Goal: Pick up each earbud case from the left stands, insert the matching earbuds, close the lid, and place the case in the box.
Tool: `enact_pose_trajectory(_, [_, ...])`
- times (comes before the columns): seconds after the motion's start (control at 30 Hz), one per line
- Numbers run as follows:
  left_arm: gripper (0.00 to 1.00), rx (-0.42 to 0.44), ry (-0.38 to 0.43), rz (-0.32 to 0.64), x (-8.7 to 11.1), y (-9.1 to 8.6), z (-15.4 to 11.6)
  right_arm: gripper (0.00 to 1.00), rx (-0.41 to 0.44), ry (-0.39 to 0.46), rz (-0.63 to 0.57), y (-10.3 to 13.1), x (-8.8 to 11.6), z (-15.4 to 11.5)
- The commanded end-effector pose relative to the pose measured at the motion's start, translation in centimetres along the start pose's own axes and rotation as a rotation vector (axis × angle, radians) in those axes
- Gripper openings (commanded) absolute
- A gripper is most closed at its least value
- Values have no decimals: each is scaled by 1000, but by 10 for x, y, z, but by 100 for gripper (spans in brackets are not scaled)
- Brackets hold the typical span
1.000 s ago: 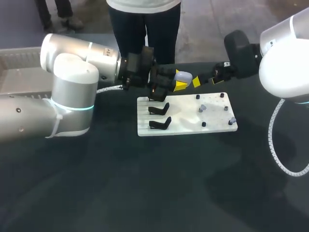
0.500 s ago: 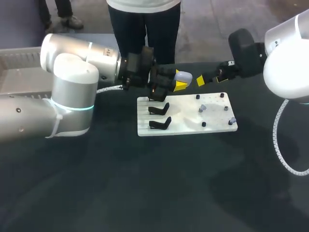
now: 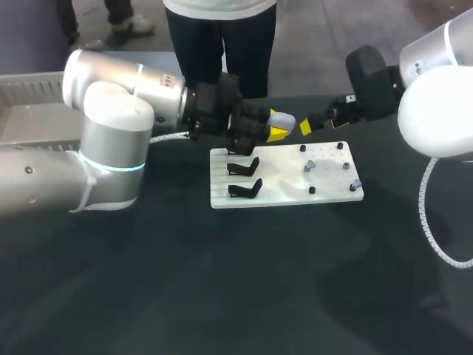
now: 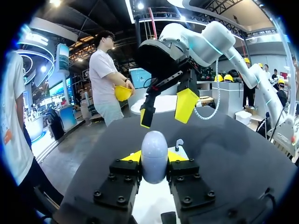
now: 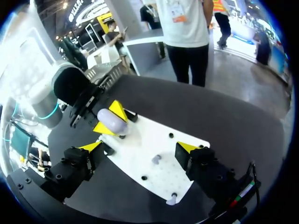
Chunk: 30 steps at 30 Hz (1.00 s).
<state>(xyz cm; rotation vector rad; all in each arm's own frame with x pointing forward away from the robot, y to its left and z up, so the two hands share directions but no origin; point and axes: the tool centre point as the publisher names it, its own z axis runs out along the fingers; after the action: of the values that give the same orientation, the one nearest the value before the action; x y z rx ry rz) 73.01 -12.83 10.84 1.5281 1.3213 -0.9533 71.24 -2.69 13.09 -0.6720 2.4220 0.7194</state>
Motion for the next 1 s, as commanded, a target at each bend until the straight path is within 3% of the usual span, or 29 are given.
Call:
enact_pose_trajectory(0.03, [0,-49,17,-17,-5,-15,1,100,7,5,-4,2,-1,4])
enact_pose_trajectory(0.33, [0,-54,-19,-43,-6,-23,6,100,-6,12,2,1,-2,10])
enact_pose_trajectory(0.7, [0,-79,-42,-58,-4,-17,3,100,-20,15,-5,5,-3,12])
enact_pose_trajectory(1.0, [0,-77,-69,-36,-14,-19,4,100,-29,19,-2,6,-2,18])
